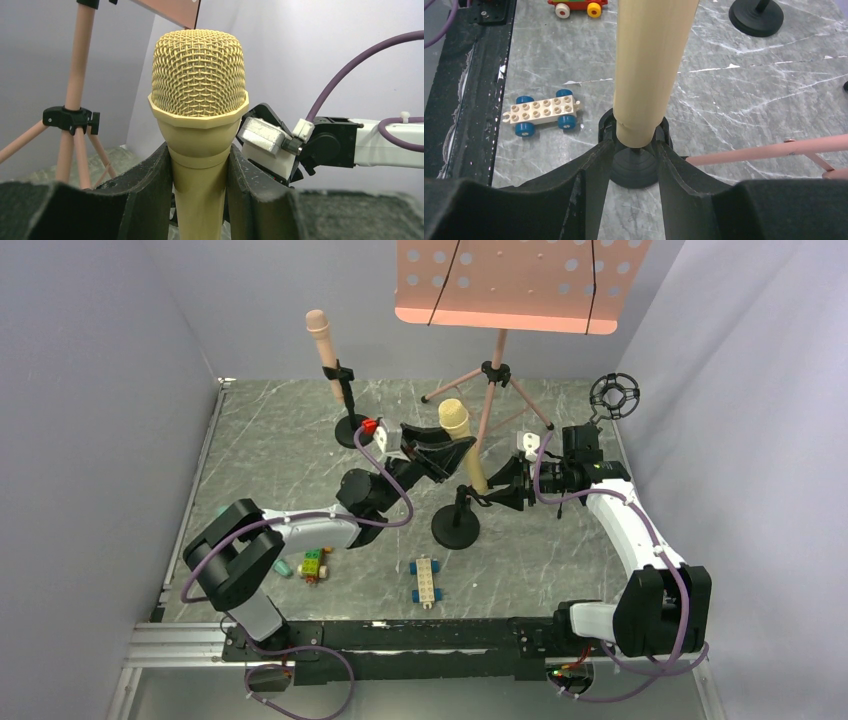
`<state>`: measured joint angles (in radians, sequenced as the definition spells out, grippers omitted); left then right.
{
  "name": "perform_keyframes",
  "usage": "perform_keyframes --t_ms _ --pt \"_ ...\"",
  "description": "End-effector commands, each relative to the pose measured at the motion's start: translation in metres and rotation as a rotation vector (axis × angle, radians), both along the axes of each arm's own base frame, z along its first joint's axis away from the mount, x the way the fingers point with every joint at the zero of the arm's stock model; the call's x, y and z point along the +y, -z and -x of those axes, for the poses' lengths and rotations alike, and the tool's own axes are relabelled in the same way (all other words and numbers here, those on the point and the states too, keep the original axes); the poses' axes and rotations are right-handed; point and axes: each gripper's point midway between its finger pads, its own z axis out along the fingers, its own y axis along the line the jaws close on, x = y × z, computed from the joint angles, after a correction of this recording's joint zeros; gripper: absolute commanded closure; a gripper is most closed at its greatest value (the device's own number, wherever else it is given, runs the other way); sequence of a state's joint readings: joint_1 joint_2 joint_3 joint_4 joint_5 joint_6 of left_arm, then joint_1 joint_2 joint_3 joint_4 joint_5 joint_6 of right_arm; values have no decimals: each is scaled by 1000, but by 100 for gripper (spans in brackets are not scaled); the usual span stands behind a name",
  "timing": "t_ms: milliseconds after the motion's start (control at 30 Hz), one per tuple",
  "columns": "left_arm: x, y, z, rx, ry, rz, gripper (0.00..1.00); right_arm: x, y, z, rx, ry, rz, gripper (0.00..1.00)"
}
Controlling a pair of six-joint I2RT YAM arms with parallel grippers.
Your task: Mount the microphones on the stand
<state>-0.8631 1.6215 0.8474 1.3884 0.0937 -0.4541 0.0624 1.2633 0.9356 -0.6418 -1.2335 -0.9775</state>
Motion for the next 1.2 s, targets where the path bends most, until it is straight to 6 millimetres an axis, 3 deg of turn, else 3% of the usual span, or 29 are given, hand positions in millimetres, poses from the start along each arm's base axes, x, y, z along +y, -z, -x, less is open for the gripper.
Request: perform_keyframes --t_ms 0,833,1167 --pt "6 -5 7 -4 13 73 100 -1 13 1 10 -5 28 50" --pt "-21 76 9 57 61 -84 100 -4 13 0 0 11 53 45" --pt "-31 96 5 89 79 -117 100 -27 8 -7 -42 90 89 44"
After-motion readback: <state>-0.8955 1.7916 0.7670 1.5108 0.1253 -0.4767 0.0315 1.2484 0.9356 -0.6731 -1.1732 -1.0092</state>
